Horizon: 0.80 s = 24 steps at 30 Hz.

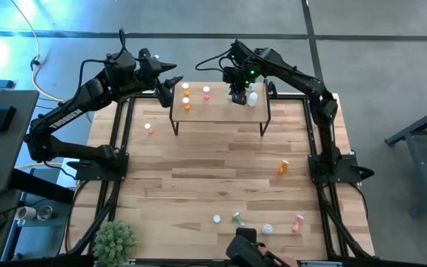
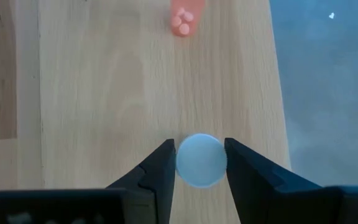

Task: Pick and place medicine bottles onto shelf by color
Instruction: Adjust the pill bottles on the shelf

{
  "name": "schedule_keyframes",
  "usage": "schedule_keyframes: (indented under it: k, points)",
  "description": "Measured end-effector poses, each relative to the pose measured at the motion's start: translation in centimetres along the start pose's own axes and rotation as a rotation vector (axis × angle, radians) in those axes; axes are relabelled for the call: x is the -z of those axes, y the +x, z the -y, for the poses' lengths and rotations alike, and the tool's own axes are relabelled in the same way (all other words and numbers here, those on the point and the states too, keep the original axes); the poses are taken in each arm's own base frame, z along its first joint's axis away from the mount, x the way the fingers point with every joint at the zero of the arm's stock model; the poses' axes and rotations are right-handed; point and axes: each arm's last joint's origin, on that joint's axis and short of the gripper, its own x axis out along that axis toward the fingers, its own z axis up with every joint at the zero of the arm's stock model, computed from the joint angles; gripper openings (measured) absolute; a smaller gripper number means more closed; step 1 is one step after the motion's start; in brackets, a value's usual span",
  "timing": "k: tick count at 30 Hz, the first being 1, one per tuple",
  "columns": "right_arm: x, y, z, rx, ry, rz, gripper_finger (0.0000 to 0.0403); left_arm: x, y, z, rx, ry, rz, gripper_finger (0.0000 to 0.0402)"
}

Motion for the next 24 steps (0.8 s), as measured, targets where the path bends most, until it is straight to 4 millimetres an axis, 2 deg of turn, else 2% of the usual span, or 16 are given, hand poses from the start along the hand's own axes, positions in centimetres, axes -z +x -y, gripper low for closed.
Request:
schedule_keyframes:
  k: [16, 24]
  points:
    - [-0.03, -0.02, 0.04, 0.010, 0.034, 0.001, 0.0118, 0.00, 0.00, 0.00, 0.000, 0.000, 0.000, 0.0207]
    - [-0.01, -0.02, 0.03, 0.009, 0.041, -0.001, 0.0146, 0.00, 0.00, 0.01, 0.001, 0.001, 0.000, 0.0207]
